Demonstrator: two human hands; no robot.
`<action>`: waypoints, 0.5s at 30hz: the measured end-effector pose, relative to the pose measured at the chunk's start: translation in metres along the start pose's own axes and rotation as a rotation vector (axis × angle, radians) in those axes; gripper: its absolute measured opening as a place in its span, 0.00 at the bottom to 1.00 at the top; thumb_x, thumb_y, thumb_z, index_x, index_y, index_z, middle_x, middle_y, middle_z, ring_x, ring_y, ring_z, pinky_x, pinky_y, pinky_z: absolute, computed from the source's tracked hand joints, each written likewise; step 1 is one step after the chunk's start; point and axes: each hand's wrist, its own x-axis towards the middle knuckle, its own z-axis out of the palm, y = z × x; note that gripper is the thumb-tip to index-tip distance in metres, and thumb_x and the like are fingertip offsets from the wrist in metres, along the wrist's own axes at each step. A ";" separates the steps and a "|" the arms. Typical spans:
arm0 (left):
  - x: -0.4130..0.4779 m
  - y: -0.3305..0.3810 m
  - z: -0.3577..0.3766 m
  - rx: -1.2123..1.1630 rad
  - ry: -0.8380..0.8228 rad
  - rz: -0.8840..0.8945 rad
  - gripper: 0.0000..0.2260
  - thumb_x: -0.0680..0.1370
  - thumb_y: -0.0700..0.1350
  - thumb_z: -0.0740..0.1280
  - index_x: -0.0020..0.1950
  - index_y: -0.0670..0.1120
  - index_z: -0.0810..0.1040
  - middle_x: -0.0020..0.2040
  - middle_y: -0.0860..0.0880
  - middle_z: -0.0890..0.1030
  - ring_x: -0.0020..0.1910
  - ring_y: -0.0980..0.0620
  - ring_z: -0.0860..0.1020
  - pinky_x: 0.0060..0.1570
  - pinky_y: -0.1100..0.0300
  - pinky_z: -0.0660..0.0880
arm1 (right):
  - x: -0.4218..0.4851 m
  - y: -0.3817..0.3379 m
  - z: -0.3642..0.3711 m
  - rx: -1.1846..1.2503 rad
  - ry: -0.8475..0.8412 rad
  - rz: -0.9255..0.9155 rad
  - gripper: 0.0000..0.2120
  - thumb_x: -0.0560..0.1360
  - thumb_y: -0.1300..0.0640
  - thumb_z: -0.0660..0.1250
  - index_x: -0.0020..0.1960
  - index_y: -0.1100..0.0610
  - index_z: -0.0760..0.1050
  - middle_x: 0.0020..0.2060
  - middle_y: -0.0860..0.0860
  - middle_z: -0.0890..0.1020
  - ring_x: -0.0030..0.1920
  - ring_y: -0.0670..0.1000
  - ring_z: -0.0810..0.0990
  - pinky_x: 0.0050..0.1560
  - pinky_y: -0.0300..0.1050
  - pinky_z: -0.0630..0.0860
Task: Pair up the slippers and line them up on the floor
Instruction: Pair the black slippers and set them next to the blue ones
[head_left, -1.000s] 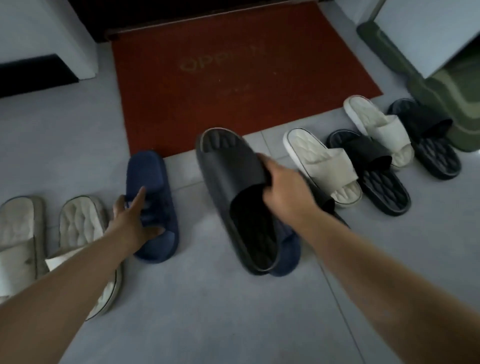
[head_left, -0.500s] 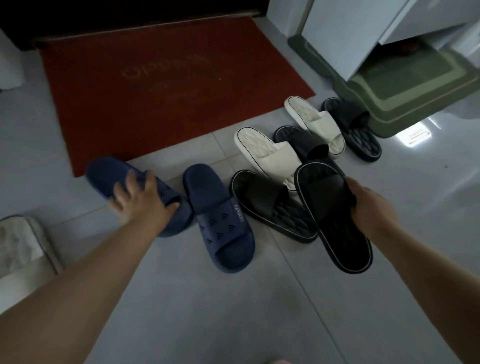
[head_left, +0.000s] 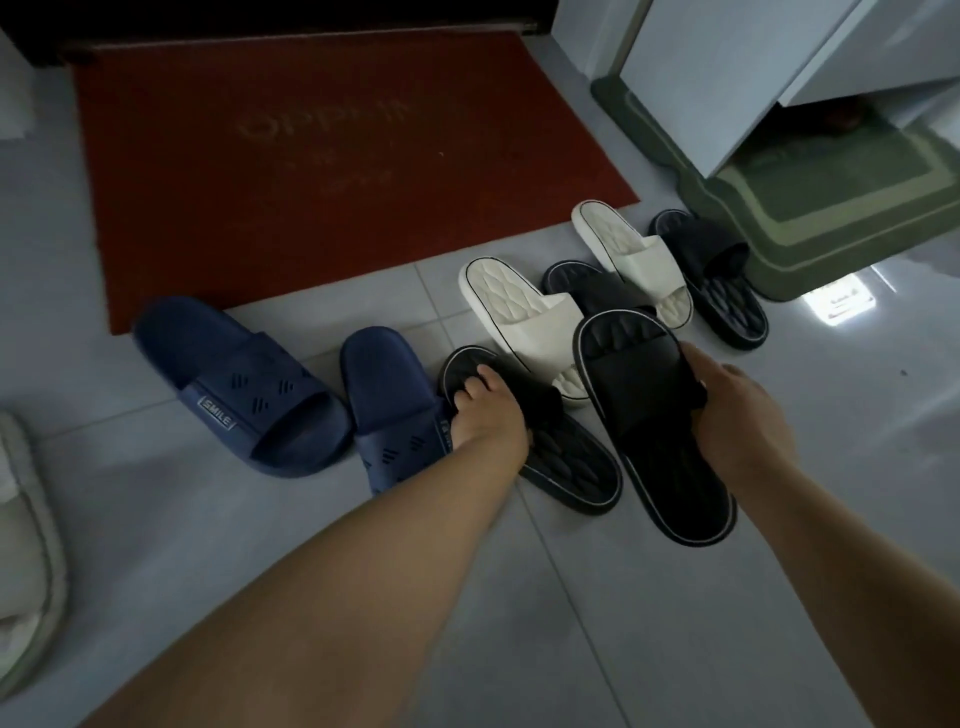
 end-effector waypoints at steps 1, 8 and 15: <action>-0.003 -0.003 -0.006 -0.034 -0.003 0.055 0.42 0.75 0.47 0.67 0.76 0.40 0.41 0.75 0.39 0.53 0.74 0.39 0.57 0.68 0.47 0.65 | 0.000 -0.002 -0.007 0.004 0.035 -0.017 0.29 0.75 0.64 0.57 0.72 0.42 0.61 0.58 0.58 0.76 0.58 0.63 0.76 0.50 0.49 0.70; -0.044 -0.055 -0.100 -0.168 0.156 0.334 0.40 0.71 0.48 0.69 0.76 0.45 0.50 0.72 0.41 0.60 0.71 0.41 0.61 0.70 0.51 0.65 | 0.011 -0.063 -0.036 0.163 0.143 -0.063 0.25 0.71 0.57 0.57 0.67 0.48 0.70 0.57 0.62 0.79 0.56 0.67 0.77 0.51 0.53 0.73; -0.083 -0.211 -0.170 -0.139 0.162 0.130 0.37 0.65 0.49 0.74 0.70 0.44 0.63 0.66 0.43 0.70 0.64 0.44 0.71 0.63 0.56 0.69 | -0.023 -0.211 0.023 0.218 -0.101 -0.428 0.25 0.71 0.61 0.64 0.67 0.49 0.70 0.54 0.58 0.82 0.55 0.61 0.80 0.52 0.49 0.75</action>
